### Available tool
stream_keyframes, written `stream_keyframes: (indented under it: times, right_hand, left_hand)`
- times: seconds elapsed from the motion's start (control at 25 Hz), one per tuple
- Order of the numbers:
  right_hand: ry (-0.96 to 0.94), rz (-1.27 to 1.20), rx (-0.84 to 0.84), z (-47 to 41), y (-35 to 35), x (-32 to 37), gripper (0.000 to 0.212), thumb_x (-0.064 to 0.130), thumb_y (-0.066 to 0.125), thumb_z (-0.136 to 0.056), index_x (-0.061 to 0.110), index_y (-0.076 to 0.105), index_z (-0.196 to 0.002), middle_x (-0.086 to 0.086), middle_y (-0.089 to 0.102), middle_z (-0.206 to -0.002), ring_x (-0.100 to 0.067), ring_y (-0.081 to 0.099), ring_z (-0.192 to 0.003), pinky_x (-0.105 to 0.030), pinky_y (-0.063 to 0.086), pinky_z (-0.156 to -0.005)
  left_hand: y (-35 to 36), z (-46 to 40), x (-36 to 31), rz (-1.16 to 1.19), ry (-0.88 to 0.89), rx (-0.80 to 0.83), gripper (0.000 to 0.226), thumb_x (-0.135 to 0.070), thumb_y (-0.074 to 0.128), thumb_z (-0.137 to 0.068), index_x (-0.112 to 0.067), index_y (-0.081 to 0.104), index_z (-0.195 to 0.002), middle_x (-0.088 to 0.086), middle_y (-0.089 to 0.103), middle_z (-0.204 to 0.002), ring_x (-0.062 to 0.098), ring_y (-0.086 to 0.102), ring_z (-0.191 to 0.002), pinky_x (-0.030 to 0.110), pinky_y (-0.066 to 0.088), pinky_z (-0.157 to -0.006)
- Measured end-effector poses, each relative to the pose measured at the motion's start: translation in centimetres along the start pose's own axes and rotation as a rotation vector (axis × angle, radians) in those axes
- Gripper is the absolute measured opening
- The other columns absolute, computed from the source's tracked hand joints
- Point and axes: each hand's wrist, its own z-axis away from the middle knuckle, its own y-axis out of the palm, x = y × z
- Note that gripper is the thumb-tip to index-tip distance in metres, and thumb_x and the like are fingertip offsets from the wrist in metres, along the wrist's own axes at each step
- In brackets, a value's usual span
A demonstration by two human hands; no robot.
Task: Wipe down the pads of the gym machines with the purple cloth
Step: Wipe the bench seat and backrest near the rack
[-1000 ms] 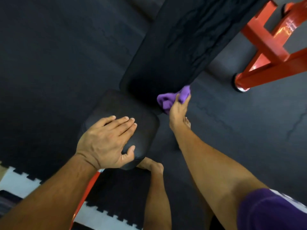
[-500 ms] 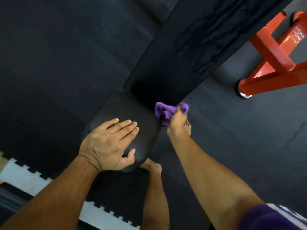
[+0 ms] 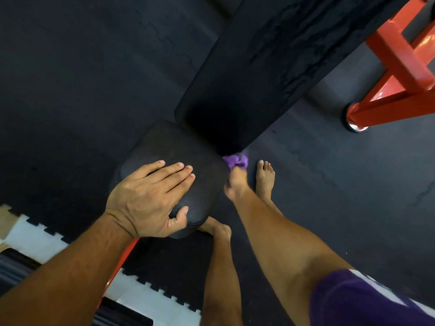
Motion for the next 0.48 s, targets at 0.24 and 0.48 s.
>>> stream_keyframes:
  times: [0.24, 0.48]
  right_hand:
    - [0.022, 0.268, 0.09, 0.4, 0.0, -1.9, 0.016, 0.012, 0.049, -0.103, 0.015, 0.062, -0.111, -0.005, 0.07, -0.092, -0.022, 0.065, -0.082, -0.033, 0.055, -0.067]
    - [-0.635, 1.881, 0.191, -3.5, -10.3, 5.2, 0.062, 0.04, 0.029, -0.082, 0.039, 0.036, -0.144, -0.019, 0.047, -0.138, -0.043, 0.047, -0.127, -0.054, 0.042, -0.105]
  left_hand:
    - [0.2, 0.0, 0.0, 0.002, 0.011, 0.017, 0.063, -0.046, 0.04, -0.094, -0.006, 0.068, -0.133, 0.01, 0.064, -0.141, 0.026, 0.063, -0.129, 0.046, 0.048, -0.109]
    - [0.3, 0.2, -0.2, 0.028, -0.014, 0.014, 0.063, -0.047, 0.04, -0.094, -0.007, 0.069, -0.132, 0.009, 0.065, -0.14, 0.025, 0.062, -0.13, 0.047, 0.048, -0.109]
